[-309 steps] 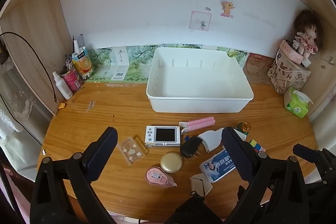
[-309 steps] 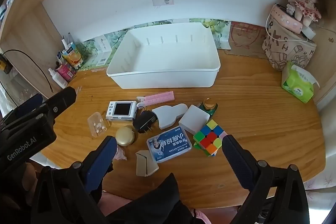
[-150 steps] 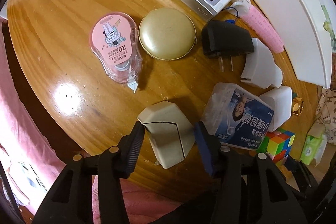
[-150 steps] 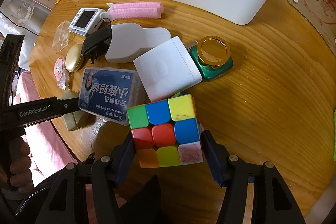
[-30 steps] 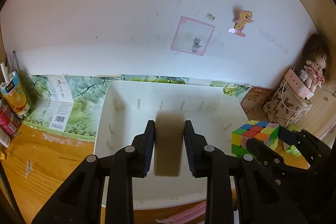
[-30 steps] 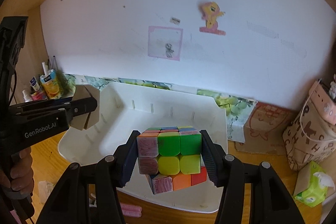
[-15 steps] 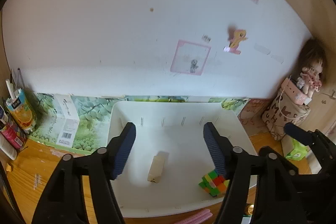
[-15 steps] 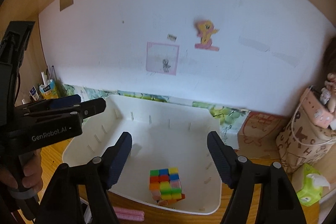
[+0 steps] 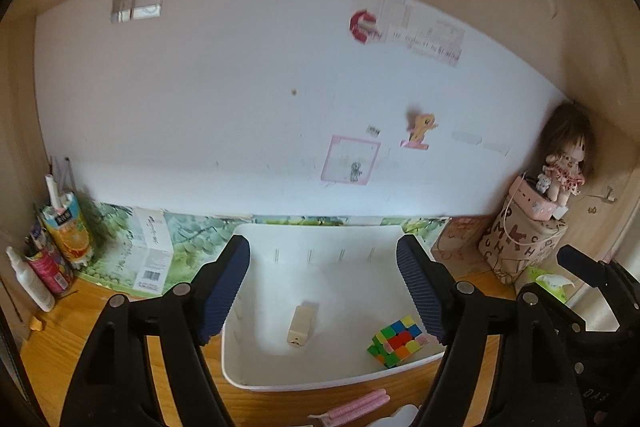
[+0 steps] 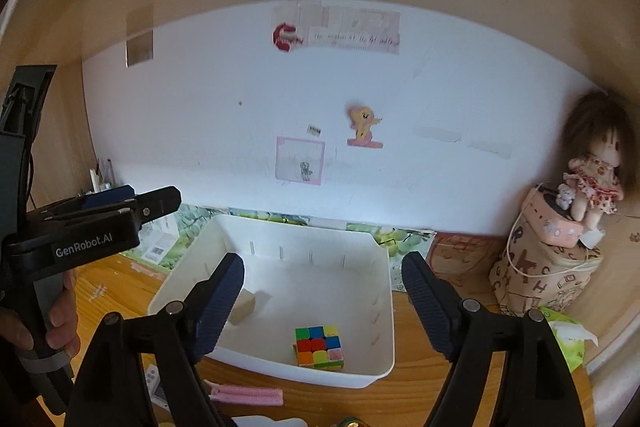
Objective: Organize rigid objects
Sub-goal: 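Withdraw both tools from the bin back toward the desk items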
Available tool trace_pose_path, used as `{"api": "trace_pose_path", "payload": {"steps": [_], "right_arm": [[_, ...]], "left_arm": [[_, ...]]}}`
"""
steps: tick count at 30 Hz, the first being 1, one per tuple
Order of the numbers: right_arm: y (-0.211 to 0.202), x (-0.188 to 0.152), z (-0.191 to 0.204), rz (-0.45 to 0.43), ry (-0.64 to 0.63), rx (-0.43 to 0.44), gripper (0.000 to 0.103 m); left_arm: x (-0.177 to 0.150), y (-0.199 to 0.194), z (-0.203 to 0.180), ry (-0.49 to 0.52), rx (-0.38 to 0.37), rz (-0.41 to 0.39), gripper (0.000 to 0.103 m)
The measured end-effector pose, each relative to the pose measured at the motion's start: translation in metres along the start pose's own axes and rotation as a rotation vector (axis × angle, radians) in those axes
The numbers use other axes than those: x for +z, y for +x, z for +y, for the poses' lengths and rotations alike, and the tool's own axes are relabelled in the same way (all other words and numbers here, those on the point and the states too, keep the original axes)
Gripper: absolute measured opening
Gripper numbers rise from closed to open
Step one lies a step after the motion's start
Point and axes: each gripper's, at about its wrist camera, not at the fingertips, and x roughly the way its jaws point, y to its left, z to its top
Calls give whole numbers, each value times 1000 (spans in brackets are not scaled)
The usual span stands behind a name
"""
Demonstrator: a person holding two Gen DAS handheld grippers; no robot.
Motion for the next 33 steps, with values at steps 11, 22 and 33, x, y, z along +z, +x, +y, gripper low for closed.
{"api": "trace_pose_path", "payload": {"steps": [11,22,33], "right_arm": [[-38,-9,-9,-13,29,55,82],[-75,-29,-29,12,74,108,82],[-76,-66,-33,102,102,174,83]], "left_arm": [[1,-47,-7,-36,54,-56,84],[-21,-86,-23,-49,103,-29,84],[-66,-112,-18,-72,252,51,84]]}}
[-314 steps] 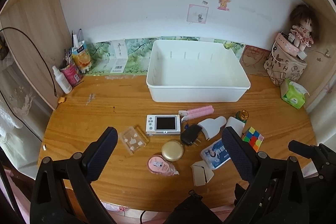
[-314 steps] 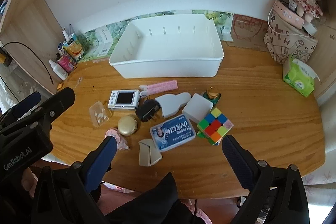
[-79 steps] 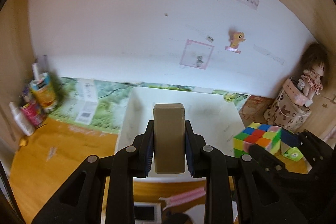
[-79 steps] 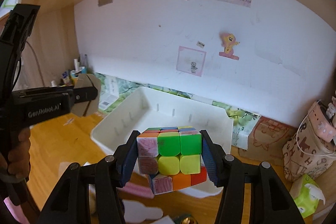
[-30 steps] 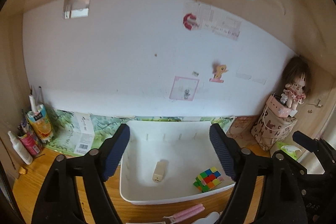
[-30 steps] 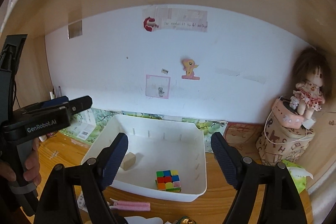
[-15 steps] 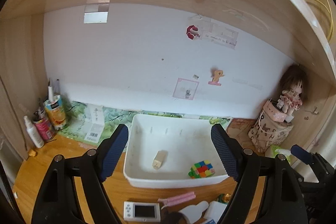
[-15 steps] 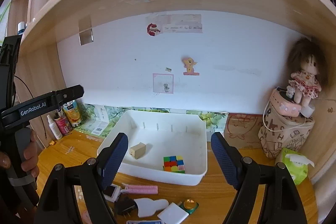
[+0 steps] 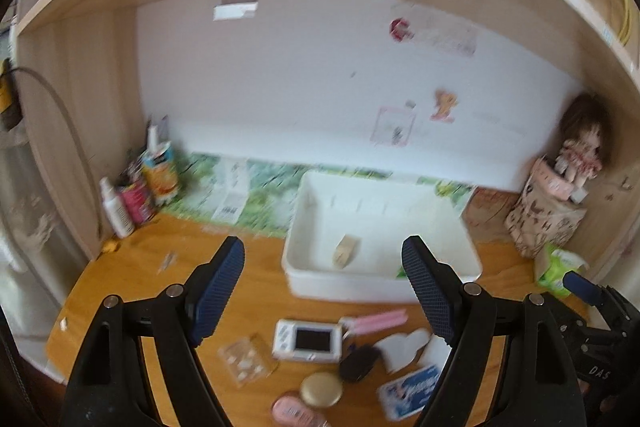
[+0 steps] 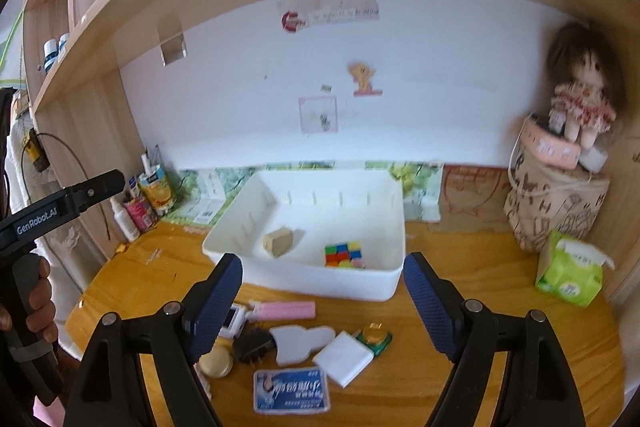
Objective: Organize rigid objects
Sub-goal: 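Withdraw both tools from the bin back toward the desk items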
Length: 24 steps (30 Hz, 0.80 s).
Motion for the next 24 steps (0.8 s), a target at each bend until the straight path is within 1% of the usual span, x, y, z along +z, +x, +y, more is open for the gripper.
{"api": "trace_pose_path", "payload": {"steps": [5,7,13,15,20,24], "right_arm": [[8,-19,-1,58,34,62,83],[11,-25,-1,84,58,87,83],[21,-42,-6,182,166,203,83],[25,-47,-6,206,183,222,83],[35,-64,-3,280,206,246,83],[42,-76,-2,330,220,249,83]], "left_arm": [[-21,-5,6,14,81,80,84],[-26,-5,7,24,111,105,84],[-40,-5,12,21,179,188,84],[-45,-1,15,24,224,227,84],[-57,12,21,7,262,317,84],[-67,26,26,-22,262,407,84]]}}
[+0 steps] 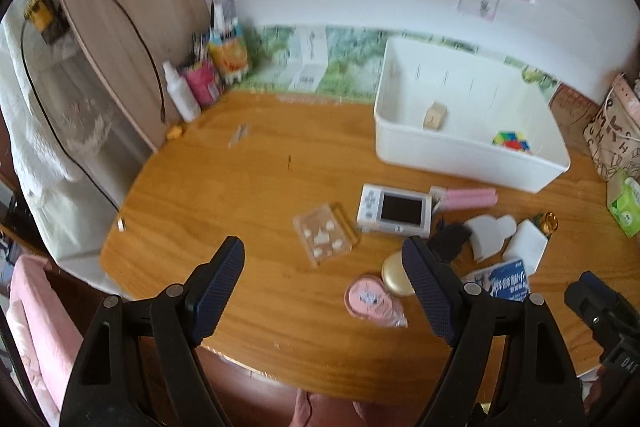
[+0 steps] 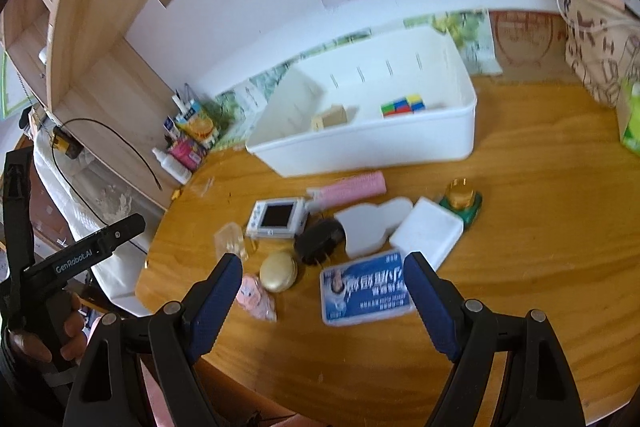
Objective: Organize rigid objects
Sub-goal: 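Withdraw both tools from the bin back toward the desk items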
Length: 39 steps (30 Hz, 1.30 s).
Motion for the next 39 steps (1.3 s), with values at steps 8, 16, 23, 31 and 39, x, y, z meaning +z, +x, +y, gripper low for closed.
{"api": "trace_pose_path", "payload": {"steps": [8,16,23,31,39], "right_arm": [[18,-21,-6,104,31,-12,83],[36,-46,7,195,18,-22,83],[50,-54,14,236,2,-32,83],[67,-58,14,232,-4,-90,83],[86,-56,17,256,1,-127,83]], "left_arm": [[-12,39,-4,-11,-17,192,84],[-20,74,-7,-1,6,325,84],[-22,98,-11,8,-6,415,84],[-19,122,-4,-11,5,487,84],[-11,150,0,-21,-19,588,84]]}}
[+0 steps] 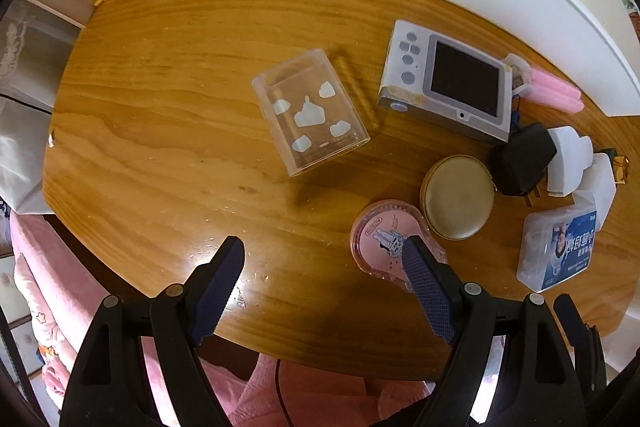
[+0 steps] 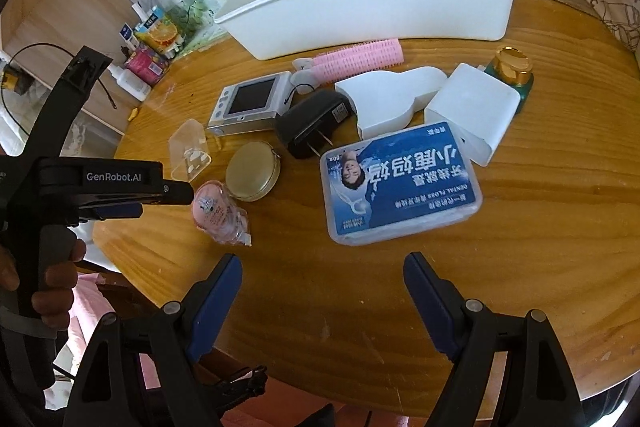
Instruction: Organize rigid objects
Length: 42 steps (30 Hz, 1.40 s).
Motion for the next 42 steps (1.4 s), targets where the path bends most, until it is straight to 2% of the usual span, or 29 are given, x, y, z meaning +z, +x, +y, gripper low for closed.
{"api": "trace_pose_path", "payload": {"steps": [9,12,17,23,29,35,38,42], "right_arm": [[13,13,1,3,36,-78,83],[16,16,-2,8,35,-107,83],[18,22,-9,4,26,-153,83],[17,29,-14,-6,-14,-189,83],[14,32,-13,-23,-79,-176,83],[18,39,-16,2,-124,-178,84],[19,42,-19,9,-134,-166,84],[19,45,-22,18,-138,-148,84]], "left_arm": [[11,24,-8,-1,-46,150,84],[15,30,-9,-25,-90,194,84],[17,33,-23,-44,-106,236,84],[15,45,-32,-115,-146,292,84],[-1,64,-30,-176,-173,337,82],[1,67,-37,-210,-163,333,74],[4,62,-40,-224,-155,326,60],[5,60,-40,-252,-165,323,59]]}}
